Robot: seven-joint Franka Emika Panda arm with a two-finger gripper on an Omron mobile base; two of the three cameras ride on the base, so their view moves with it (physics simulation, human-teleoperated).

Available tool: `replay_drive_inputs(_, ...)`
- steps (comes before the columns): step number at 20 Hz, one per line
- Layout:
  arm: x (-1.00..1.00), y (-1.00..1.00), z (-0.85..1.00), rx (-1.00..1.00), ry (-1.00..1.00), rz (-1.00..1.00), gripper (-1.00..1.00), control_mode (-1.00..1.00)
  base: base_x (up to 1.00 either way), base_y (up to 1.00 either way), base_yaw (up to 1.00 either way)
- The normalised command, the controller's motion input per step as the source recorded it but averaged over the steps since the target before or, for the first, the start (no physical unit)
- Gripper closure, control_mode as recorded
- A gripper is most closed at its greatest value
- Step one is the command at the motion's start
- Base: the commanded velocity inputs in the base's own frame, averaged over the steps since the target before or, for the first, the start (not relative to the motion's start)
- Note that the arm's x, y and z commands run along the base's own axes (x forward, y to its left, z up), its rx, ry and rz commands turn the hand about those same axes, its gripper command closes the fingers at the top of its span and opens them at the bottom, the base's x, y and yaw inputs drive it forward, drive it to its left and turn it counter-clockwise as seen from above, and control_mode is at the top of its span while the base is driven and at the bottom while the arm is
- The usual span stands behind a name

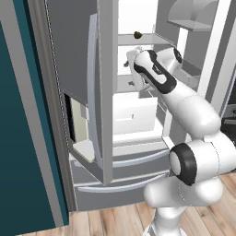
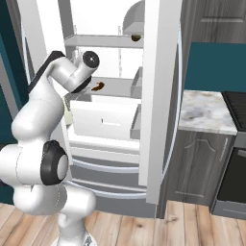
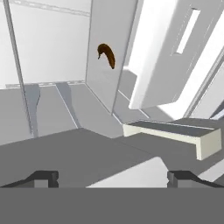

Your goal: Retrieve the kiwi and banana from the fridge and place them into the bowl on the dining table.

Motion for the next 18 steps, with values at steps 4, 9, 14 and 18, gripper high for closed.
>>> replay_drive_inputs(4,0.36,0.41,-0.08,0.0,0.0,0.11,-1.0,-1.0,0.0,0.0,0.0)
replay_drive_inputs(9,0.47,0.19,-0.1,0.0,0.0,0.06,-1.0,-1.0,0.0,0.0,0.0)
replay_drive_inputs(14,0.2,0.14,-0.02,0.0,0.0,0.01,-1.0,-1.0,0.0,0.0,0.0)
replay_drive_inputs(18,-0.32,0.69,0.0,0.0,0.0,0.07,-1.0,-1.0,0.0,0.0,0.0)
